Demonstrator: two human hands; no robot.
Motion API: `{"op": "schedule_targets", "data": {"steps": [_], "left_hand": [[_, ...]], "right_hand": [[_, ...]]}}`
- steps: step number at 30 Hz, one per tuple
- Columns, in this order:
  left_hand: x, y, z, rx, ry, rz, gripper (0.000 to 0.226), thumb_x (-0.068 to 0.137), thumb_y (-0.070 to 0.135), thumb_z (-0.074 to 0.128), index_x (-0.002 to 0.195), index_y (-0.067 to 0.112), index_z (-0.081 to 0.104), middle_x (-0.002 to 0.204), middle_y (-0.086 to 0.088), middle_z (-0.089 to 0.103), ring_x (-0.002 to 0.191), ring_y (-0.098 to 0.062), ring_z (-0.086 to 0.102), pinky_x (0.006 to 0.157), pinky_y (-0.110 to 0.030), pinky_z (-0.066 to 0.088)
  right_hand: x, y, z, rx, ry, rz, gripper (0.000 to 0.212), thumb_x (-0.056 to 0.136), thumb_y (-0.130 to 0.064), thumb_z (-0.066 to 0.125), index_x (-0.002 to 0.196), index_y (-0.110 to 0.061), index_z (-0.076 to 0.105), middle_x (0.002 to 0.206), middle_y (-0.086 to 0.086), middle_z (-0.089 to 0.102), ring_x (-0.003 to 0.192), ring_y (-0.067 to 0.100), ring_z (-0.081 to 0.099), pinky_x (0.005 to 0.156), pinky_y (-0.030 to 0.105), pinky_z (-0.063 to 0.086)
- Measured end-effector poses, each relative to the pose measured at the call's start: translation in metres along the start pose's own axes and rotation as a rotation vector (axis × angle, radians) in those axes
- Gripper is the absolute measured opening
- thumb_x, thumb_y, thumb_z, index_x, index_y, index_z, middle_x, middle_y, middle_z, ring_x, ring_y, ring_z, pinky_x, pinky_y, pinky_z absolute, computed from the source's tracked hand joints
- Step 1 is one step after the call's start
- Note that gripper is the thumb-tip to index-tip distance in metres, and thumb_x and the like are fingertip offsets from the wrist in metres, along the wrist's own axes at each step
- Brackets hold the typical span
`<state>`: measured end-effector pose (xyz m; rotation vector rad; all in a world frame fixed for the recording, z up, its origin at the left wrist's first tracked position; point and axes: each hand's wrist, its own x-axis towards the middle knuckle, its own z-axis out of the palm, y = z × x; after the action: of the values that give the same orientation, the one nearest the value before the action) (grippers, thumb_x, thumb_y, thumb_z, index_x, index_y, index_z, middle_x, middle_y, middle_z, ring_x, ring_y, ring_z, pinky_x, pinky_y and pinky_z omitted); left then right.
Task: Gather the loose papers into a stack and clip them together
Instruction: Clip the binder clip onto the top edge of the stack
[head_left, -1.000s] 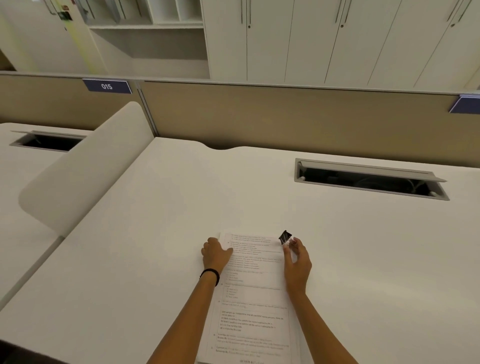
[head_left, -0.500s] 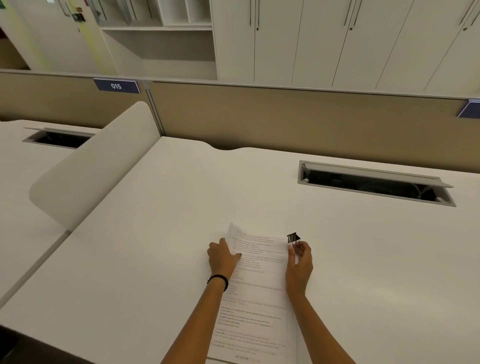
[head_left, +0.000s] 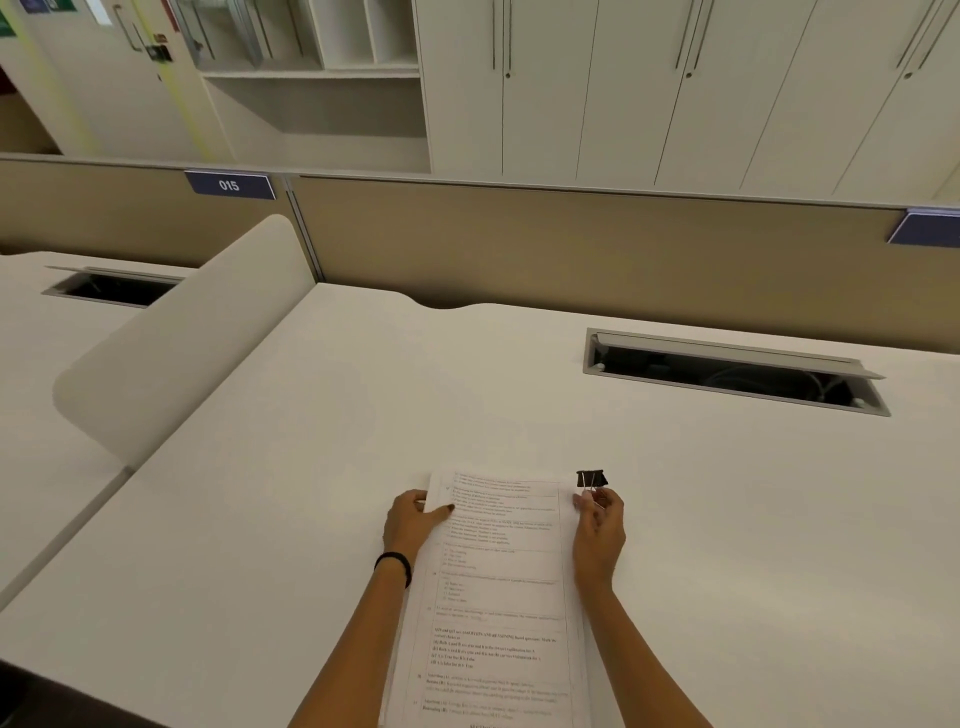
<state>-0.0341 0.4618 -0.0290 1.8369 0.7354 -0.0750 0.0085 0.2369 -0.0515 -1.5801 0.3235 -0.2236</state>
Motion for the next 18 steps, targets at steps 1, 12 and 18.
{"op": "schedule_targets", "data": {"steps": [1,12,18], "left_hand": [[-0.006,0.004,0.0,-0.074,-0.07,0.026,0.021,0.077,0.023,0.073,0.093,0.013,0.065,0.102,-0.011,0.068,0.092,-0.027,0.064,0.08,-0.036,0.054],[-0.054,0.059,0.021,-0.323,-0.152,0.329,0.015,0.093,0.029,0.049,0.106,0.03,0.057,0.103,-0.003,0.068,0.089,-0.019,0.068,0.067,-0.026,0.058],[-0.065,0.115,0.049,-0.345,-0.088,0.492,0.014,0.094,0.028,0.047,0.107,0.026,0.053,0.095,0.003,0.065,0.077,-0.007,0.067,0.058,-0.017,0.054]], "right_hand": [[0.001,0.0,0.0,0.003,0.002,0.016,0.018,0.093,-0.022,0.049,0.107,-0.01,0.049,0.1,0.009,0.064,0.094,0.021,0.061,0.081,0.024,0.045],[0.013,-0.026,-0.022,0.053,0.182,0.22,0.032,0.098,-0.028,0.035,0.115,-0.003,0.043,0.113,0.017,0.058,0.106,0.031,0.054,0.082,0.031,0.039],[0.049,-0.075,-0.046,0.1,0.15,0.3,0.039,0.096,-0.039,0.033,0.118,-0.011,0.048,0.117,0.01,0.056,0.107,0.028,0.053,0.094,0.044,0.046]]}}
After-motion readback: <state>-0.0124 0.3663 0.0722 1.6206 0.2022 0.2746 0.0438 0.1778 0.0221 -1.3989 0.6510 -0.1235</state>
